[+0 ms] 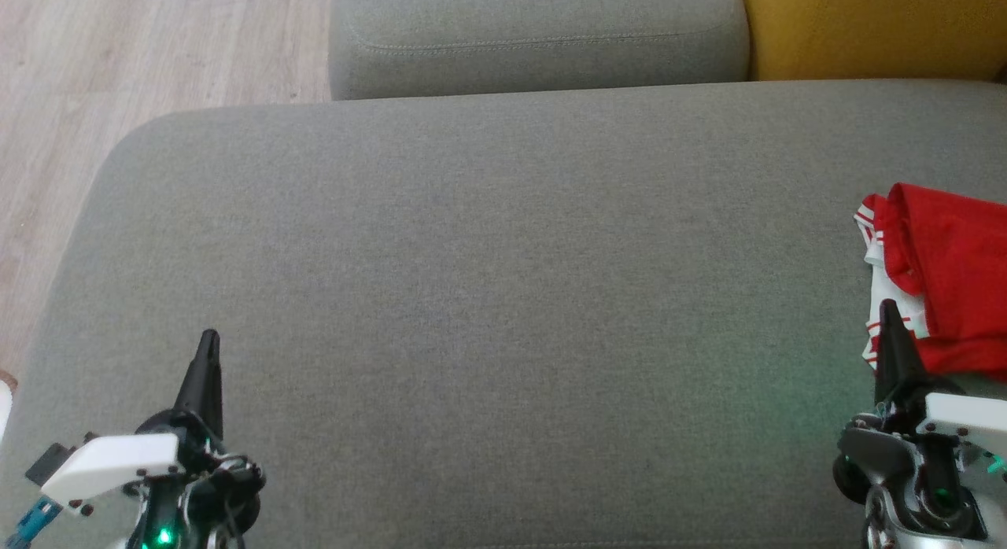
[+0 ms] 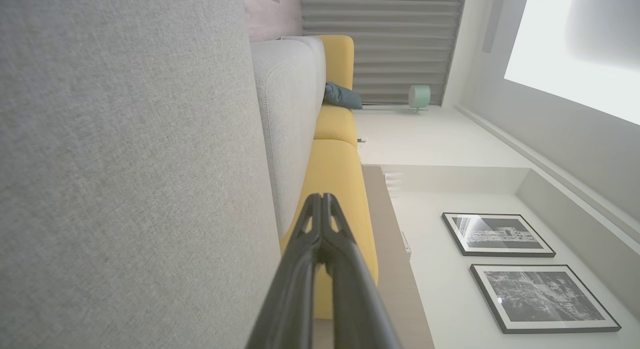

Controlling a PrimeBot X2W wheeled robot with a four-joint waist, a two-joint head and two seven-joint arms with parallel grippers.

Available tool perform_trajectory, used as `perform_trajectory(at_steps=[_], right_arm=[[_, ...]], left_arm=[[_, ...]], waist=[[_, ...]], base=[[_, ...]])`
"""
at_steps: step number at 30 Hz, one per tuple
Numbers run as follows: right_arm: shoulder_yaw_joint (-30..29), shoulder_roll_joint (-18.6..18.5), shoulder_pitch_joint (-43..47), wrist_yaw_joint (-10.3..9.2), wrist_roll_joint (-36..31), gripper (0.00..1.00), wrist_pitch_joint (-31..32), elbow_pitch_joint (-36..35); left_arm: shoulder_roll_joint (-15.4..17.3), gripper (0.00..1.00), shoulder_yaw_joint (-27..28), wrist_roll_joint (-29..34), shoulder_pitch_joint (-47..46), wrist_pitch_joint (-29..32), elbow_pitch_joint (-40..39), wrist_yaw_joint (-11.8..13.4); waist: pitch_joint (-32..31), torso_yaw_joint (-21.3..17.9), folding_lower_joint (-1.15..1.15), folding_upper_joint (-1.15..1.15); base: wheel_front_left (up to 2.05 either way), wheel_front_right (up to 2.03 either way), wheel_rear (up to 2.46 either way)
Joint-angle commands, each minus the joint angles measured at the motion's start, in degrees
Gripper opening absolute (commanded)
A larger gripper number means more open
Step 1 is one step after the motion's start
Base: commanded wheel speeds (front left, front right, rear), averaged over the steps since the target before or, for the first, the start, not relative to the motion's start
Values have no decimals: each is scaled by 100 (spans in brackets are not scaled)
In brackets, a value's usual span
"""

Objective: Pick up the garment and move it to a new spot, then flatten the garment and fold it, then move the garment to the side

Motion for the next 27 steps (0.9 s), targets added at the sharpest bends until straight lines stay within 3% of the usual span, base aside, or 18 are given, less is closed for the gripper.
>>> perform_trajectory(at_steps=[1, 27], right_arm=[[119, -30, -122, 39, 41, 0, 35, -230], [119, -30, -122, 39, 41, 0, 35, -230]], left_arm=[[52, 0, 202, -24, -336, 44, -216, -41], [52, 0, 202, -24, -336, 44, -216, -41]], waist=[[0, 0, 0, 0], [0, 0, 0, 0]], base=[[0, 0, 0], [0, 0, 0]])
